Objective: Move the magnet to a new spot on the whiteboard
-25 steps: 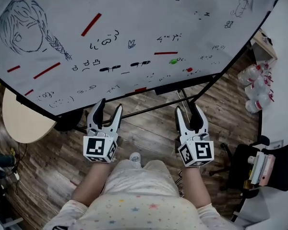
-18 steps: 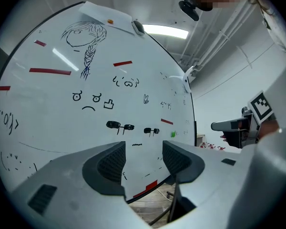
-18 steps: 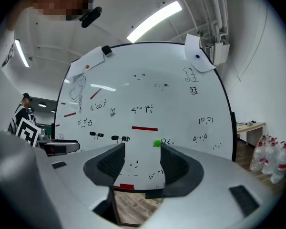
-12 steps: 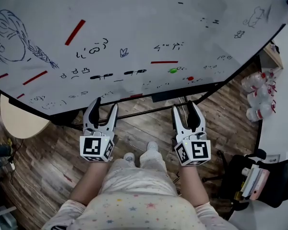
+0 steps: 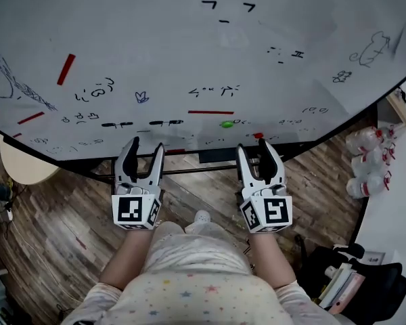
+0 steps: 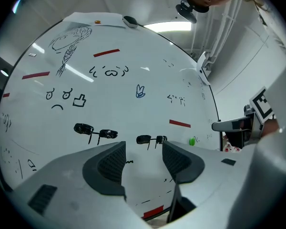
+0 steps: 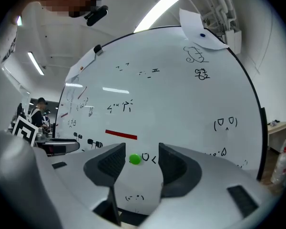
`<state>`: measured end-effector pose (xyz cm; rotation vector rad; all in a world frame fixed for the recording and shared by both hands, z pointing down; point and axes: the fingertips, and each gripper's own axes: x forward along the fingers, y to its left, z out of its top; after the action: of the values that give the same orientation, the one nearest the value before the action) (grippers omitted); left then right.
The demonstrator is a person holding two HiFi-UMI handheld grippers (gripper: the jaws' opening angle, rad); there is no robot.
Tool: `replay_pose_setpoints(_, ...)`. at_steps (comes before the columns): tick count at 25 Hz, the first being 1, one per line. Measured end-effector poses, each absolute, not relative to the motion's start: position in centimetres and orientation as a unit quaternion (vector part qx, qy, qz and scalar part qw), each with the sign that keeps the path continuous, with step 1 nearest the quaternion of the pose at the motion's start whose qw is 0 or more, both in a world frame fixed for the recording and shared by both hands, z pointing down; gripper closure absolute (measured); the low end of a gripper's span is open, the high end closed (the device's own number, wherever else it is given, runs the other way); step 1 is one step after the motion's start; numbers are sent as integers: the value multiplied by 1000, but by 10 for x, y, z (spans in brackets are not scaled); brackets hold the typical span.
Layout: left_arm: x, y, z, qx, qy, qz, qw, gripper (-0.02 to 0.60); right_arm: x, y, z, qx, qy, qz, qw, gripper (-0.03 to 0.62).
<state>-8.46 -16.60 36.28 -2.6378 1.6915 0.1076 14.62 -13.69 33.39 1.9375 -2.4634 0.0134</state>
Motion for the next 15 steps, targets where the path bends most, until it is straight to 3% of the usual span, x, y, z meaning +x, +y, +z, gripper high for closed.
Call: replay_pose_setpoints(15, -90, -185, 357, -836, 548, 27, 9, 368, 126, -171, 346, 617, -787, 24, 4, 396)
